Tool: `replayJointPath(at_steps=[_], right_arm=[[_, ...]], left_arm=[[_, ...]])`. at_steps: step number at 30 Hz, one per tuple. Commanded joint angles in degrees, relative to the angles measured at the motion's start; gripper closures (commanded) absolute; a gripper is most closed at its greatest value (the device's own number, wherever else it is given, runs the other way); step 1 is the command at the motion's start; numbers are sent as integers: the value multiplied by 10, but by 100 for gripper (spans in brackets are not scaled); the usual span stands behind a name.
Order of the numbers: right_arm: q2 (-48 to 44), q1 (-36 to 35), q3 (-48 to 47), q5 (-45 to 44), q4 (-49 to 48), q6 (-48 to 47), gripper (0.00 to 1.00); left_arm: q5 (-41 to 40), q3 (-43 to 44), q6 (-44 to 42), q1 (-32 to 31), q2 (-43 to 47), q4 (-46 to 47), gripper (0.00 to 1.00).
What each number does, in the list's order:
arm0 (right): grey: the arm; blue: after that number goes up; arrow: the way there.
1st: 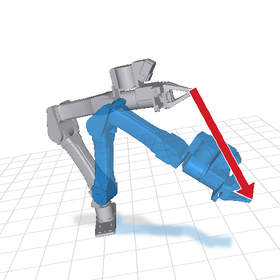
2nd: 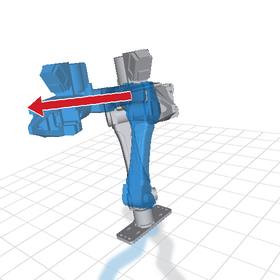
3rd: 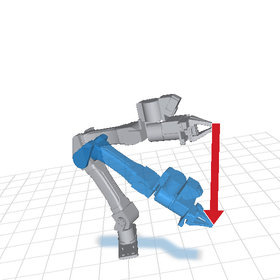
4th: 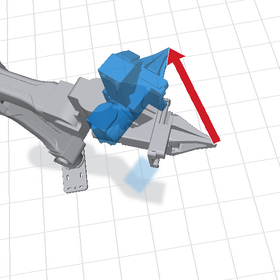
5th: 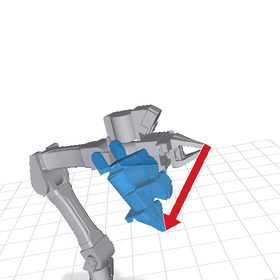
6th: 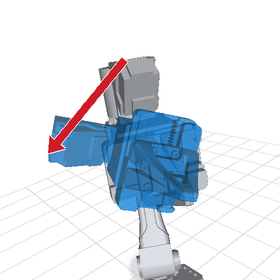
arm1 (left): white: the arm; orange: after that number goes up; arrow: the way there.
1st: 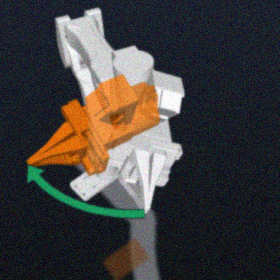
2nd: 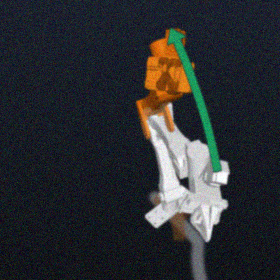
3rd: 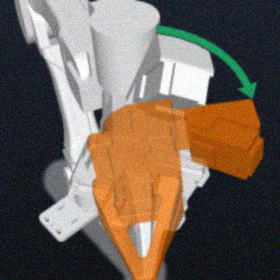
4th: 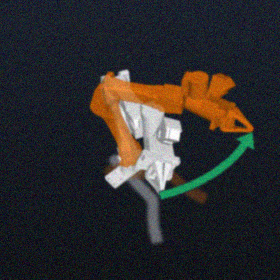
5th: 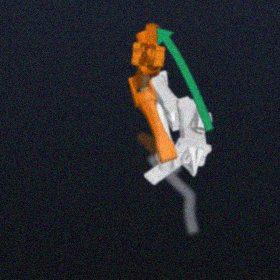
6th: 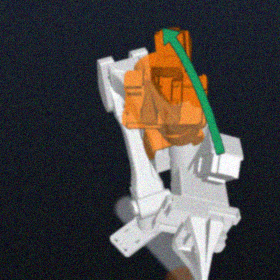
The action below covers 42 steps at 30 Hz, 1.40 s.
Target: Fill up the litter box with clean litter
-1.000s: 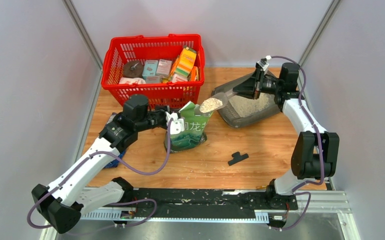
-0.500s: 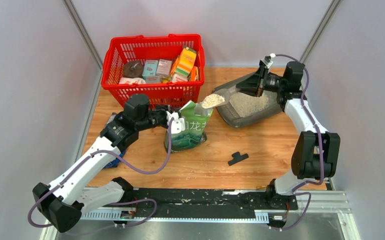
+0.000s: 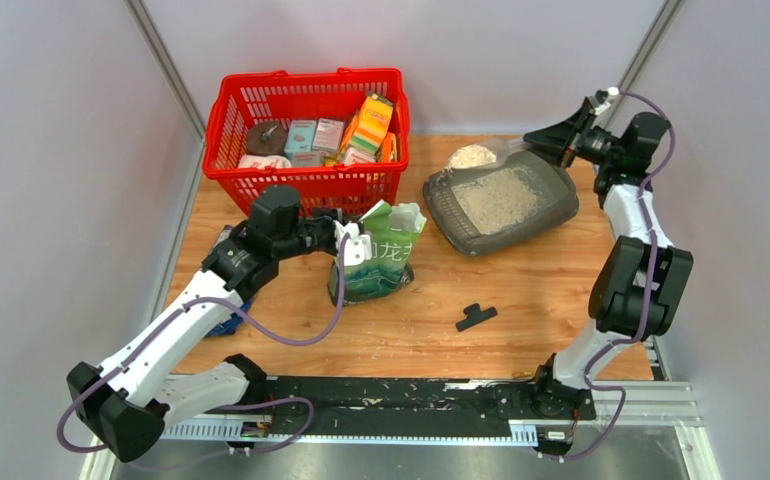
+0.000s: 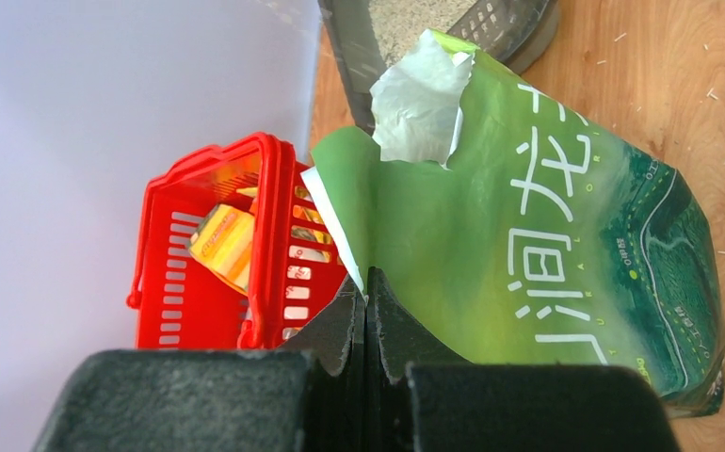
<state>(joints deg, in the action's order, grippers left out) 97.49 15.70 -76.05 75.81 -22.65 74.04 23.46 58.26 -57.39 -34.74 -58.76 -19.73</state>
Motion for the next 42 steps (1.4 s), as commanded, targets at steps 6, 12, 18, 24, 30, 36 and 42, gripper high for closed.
replayJointPath(at_steps=[6, 12, 18, 24, 30, 36, 42], right_arm=[[78, 105, -64, -37, -15, -55, 100], [111, 139, -117, -86, 196, -260, 100], [92, 140, -129, -219, 352, -467, 100], [39, 122, -116, -353, 374, -569, 100], [-17, 95, -98, -463, 371, -683, 100], [-76, 8, -70, -553, 389, -882, 100], [-129, -59, -22, -600, 401, -952, 100]], left_arm=[[6, 68, -30, 2, 1, 56, 100], [-2, 72, -35, -1, 4, 42, 100], [-9, 70, -34, -2, 10, 34, 100], [-5, 59, -32, -2, 18, 32, 100], [3, 42, -27, -2, 27, 43, 100], [21, 20, -12, -2, 38, 63, 100], [26, 5, 24, -4, 52, 80, 100]])
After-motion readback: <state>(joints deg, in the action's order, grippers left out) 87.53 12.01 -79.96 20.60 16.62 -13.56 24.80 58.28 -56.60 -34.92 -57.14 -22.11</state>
